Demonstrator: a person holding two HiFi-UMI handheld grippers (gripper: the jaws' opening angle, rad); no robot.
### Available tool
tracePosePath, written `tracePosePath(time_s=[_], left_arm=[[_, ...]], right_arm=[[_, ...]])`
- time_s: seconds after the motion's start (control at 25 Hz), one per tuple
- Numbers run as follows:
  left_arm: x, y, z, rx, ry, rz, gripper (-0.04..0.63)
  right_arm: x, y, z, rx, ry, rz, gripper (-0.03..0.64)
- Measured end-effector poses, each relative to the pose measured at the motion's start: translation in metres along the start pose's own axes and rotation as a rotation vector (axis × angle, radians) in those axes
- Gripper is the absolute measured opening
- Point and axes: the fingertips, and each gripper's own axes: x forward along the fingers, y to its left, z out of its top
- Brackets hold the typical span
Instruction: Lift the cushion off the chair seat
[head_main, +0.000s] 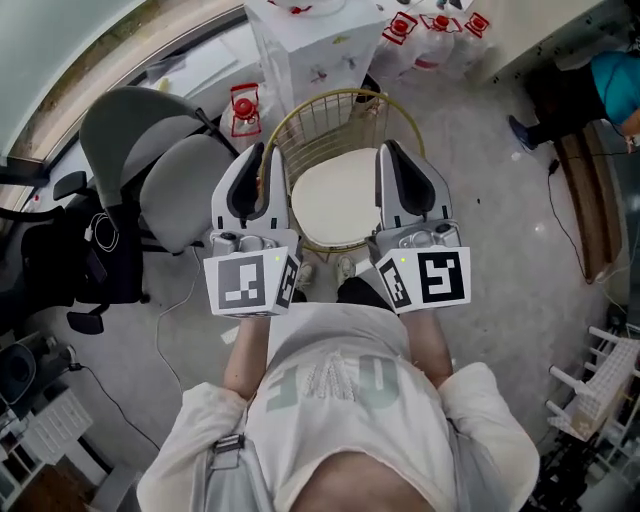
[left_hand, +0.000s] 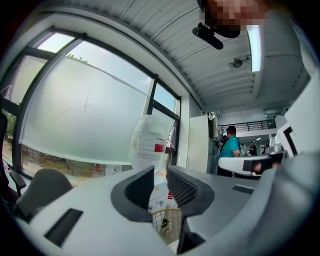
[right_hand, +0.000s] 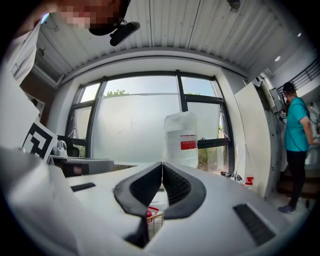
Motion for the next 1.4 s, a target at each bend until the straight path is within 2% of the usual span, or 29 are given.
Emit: tracePosePath(time_s=[0.08, 0.24, 0.4, 0.44, 0.52, 0.64, 0.84, 1.0, 1.08, 1.24, 1.4], left_arm=[[0.004, 0.006, -0.02, -0.051, 0.034, -0.004, 0.129], [0.009, 0.017, -0.074, -0.144, 0.149, 0.002, 0.214], [0.008, 0.026, -0.153, -0.337, 0.296, 0.055, 0.247], [0.006, 0.028, -0.174, -0.361, 0.329, 0.078, 0.249], [0.001, 0.032, -0.21, -0.353, 0.387, 0.124, 0.25], [0.0, 0.041, -0.254, -0.347, 0.431, 0.177, 0.25], [0.011, 0.055, -0.332, -0.375, 0.489, 0.23, 0.25], [0.006, 0.06, -0.394, -0.405, 0.525, 0.305, 0.25], [0.003, 0.061, -0.426, -0.431, 0.561, 0.324, 0.25], [0.005, 0.055, -0.486, -0.528, 0.684, 0.325, 0.264], [-0.003, 0.064, -0.529, -0.596, 0.732, 0.38, 0.27]], right_arm=[[0.003, 0.0, -0.01, -0.007, 0.028, 0.016, 0.018], [0.007, -0.002, -0.027, -0.017, 0.081, 0.05, 0.018], [0.009, 0.001, -0.037, -0.053, 0.121, 0.096, 0.018], [0.009, 0.002, -0.041, -0.059, 0.132, 0.108, 0.018], [0.012, 0.005, -0.052, -0.068, 0.163, 0.136, 0.018], [0.019, 0.015, -0.085, -0.073, 0.223, 0.205, 0.018], [0.036, 0.033, -0.165, -0.044, 0.28, 0.299, 0.018], [0.044, 0.04, -0.237, -0.015, 0.327, 0.348, 0.018], [0.043, 0.042, -0.266, 0.0, 0.342, 0.354, 0.018], [0.038, 0.05, -0.305, 0.012, 0.379, 0.395, 0.018], [0.024, 0.076, -0.332, 0.002, 0.406, 0.464, 0.018]])
